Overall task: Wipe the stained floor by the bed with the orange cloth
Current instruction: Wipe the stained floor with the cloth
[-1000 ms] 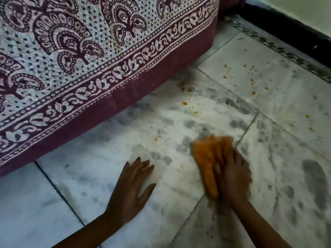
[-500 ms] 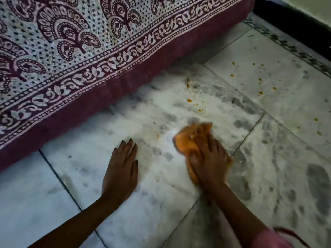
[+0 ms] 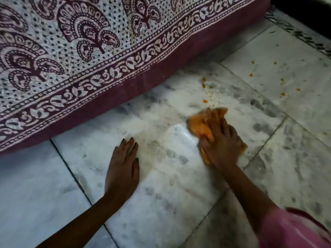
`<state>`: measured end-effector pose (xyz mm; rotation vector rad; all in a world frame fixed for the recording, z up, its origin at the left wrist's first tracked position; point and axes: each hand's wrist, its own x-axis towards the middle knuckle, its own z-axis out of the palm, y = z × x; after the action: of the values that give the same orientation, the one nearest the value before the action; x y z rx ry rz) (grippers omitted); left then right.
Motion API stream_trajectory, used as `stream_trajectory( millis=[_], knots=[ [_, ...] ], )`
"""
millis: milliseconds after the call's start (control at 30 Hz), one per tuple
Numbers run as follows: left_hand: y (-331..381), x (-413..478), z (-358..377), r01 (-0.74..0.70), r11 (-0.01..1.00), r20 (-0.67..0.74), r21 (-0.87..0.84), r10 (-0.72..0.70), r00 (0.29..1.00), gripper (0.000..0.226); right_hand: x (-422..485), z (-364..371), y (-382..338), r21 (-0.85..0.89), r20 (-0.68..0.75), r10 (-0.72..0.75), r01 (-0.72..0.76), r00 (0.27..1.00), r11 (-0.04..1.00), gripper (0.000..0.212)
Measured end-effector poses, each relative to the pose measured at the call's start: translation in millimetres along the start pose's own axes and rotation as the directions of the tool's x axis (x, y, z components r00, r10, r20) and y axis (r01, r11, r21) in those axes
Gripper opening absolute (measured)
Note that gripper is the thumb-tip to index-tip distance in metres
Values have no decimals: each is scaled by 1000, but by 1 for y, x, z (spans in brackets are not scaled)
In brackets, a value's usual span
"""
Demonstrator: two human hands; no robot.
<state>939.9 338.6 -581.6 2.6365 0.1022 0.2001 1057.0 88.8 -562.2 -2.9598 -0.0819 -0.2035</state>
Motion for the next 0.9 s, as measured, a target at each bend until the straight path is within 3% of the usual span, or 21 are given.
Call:
stream_trajectory(
  millis=[67,100,200,267,333,400,467,533,633,700,800,900],
  knots=[
    [-2,0,-1,10,1000,-10,-11,-10,1000,49,27,16,-52,38,16,93,-93,996,995,72],
    [-5,1,-3,14,1000,-21,-13,-14,1000,49,27,21,-78,56,12,56,-56,998,997,71],
    [-20,1,-7,88,996,-71,-32,-90,993,50,-29,20,-113,120,47,-268,261,962,958,67],
    [-25,0,-9,148,987,-107,-60,-154,982,52,-78,6,-86,193,80,-465,444,882,875,65],
    [-26,0,-10,171,982,-115,-75,-179,977,54,-110,-12,-31,166,65,-551,536,832,828,65],
    [-25,-2,-10,152,987,-93,-59,-157,983,54,-105,-26,29,83,68,-480,474,875,877,65],
    [-24,-3,-10,111,993,-58,-29,-112,992,53,-67,-27,62,-15,81,-281,283,956,959,67],
    [-18,-3,-9,68,997,-24,-22,-69,997,51,-15,-19,47,-42,52,-85,87,995,995,76],
    [-4,-3,-3,-27,999,24,-44,28,999,49,35,6,-27,-28,70,133,-131,989,991,85],
    [6,-1,3,-83,995,52,-47,86,995,49,26,16,-64,11,24,23,-23,999,1000,77],
    [18,4,7,-91,992,50,-89,96,994,48,-46,-1,-52,80,75,-318,313,945,947,64],
    [26,11,16,-158,984,84,-87,165,983,53,-100,-28,25,72,20,-332,330,943,941,59]
  ],
)
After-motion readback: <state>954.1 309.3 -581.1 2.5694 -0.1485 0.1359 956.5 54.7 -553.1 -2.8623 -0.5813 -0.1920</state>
